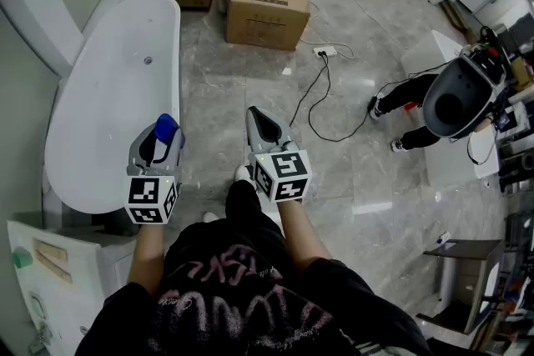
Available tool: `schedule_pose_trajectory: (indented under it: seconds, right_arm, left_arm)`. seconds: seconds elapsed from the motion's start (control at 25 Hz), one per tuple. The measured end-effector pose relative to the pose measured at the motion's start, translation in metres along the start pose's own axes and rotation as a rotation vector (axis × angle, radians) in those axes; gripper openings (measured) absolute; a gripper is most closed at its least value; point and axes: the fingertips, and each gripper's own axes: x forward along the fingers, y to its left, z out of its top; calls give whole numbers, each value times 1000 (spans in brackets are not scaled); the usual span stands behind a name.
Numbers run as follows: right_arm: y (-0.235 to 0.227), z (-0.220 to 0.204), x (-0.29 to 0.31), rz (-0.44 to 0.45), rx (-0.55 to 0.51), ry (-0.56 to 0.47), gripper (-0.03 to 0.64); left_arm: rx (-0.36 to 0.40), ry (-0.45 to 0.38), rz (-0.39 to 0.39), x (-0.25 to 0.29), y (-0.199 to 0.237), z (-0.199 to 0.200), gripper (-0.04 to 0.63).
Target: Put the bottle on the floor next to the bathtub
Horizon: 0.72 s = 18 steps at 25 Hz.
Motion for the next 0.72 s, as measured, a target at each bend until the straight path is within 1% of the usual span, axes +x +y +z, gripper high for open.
schedule_pose_trajectory:
  seconds: [0.56,0.72]
  right_arm:
    - [8,-7,2,-1,-6,11,11]
    - [9,-6,1,-10,26,-8,12]
  left_arm:
    - [-3,4,-4,-2,2,-8,150]
    - [-5,-2,-11,-5,2,-9,152]
